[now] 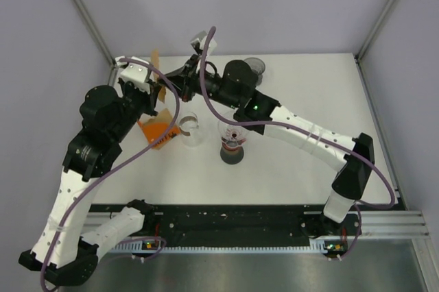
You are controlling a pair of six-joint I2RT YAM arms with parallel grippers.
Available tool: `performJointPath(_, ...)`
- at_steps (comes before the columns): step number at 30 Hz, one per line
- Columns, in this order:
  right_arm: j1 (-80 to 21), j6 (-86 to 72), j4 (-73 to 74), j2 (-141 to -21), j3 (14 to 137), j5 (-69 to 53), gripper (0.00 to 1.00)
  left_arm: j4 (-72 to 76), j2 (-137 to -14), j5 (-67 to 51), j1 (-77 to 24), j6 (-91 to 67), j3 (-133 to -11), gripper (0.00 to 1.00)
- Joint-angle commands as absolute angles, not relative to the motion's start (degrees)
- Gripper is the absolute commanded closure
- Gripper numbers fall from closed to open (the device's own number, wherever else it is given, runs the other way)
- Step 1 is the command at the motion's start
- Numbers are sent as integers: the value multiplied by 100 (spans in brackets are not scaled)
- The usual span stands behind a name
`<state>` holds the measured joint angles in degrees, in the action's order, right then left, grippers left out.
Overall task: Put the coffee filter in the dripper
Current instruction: Place the coffee filter in the coffee dripper.
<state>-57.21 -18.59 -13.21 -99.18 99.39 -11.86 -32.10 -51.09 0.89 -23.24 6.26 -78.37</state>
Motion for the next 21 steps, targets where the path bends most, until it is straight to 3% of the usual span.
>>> performJointPath(1,-5643,-1389,-1239,-9431,9599,-177,100,-2803,-5054,729,-2338,782,-7945,100)
performJointPath(8,-5634,-1134,-1415,-9185,9334,254,100,-2962,-5115,659,-2338,923,-7989,100)
performJointPath(11,-5634,-1081,-1546,-9184,9308,-155,100,-2962,-5124,458,-2338,975,-7989,100)
performJointPath(14,-5660,-1029,-1766,-9290,9395,-1192,64,-2927,-5150,308,-2338,809,-8007,100)
performJointPath(17,-5756,-766,-1609,-9439,9553,-1721,41,-2927,-5194,307,-2329,546,-8077,100)
performJointPath(21,-5862,-431,-1301,-9588,9703,-1942,36,-2997,-5238,352,-2338,212,-8217,100)
